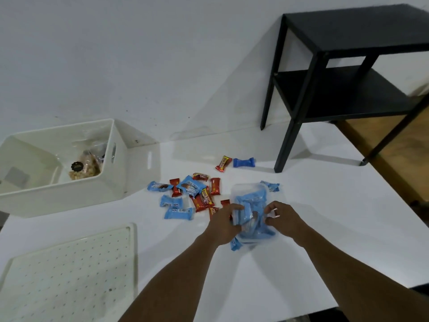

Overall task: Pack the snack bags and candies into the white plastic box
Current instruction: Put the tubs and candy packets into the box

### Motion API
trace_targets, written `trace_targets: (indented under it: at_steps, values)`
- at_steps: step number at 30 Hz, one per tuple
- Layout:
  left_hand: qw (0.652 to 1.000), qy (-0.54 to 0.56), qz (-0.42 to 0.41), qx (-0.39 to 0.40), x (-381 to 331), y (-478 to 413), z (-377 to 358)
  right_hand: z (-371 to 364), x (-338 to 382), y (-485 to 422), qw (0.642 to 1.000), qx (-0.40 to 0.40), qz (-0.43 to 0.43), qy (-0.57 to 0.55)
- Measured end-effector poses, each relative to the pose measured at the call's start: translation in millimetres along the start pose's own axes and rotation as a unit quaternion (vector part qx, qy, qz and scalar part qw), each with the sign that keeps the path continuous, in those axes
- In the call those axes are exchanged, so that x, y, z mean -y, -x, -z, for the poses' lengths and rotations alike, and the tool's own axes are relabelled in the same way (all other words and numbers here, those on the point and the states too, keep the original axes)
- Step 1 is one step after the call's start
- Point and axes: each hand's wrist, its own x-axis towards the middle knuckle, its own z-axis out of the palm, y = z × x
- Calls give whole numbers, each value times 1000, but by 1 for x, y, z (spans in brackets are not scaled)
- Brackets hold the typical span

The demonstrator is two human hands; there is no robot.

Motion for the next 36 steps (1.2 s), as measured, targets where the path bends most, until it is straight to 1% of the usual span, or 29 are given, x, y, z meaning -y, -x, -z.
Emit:
trace_targets:
  at_steps: [2, 4, 6, 8, 10, 12, 14, 19, 24, 28, 31, 36]
  values:
    - [999, 27, 17, 8, 2, 0, -1, -5, -3, 1, 999, -1, -16, -50]
    - [995, 76, 45, 47, 2, 0, -1, -7, -2, 0, 996, 11, -36, -84]
    - [989, 113, 62, 69, 1, 2, 3, -7, 2, -1, 995, 24, -39, -86]
    - [986, 134, 61, 82, 5, -2, 9, -5, 11, -1, 995, 32, -34, -85]
    - [984, 153, 55, 80, -2, 0, 25, -3, 25, -2, 994, 46, -27, -95]
    - [972, 212, 66, 73, -5, 2, 46, -3, 46, -3, 993, 59, -11, -100]
    - [967, 246, 56, 47, -5, 5, 73, -5, 75, -5, 993, 62, 19, -95]
    - [970, 239, 50, -5, -13, 23, 172, -25, 172, -9, 991, 63, 93, -77]
    - [972, 221, 45, -73, 3, 59, 300, -75, 294, -13, 977, 93, 177, -72]
    - [969, 203, 46, -134, 28, 97, 406, -141, 395, -10, 965, 112, 225, -73]
    - [967, 185, 52, -169, 58, 124, 476, -198, 457, -9, 957, 127, 248, -77]
    - [963, 161, 89, -199, 130, 152, 558, -303, 520, -15, 948, 128, 283, -70]
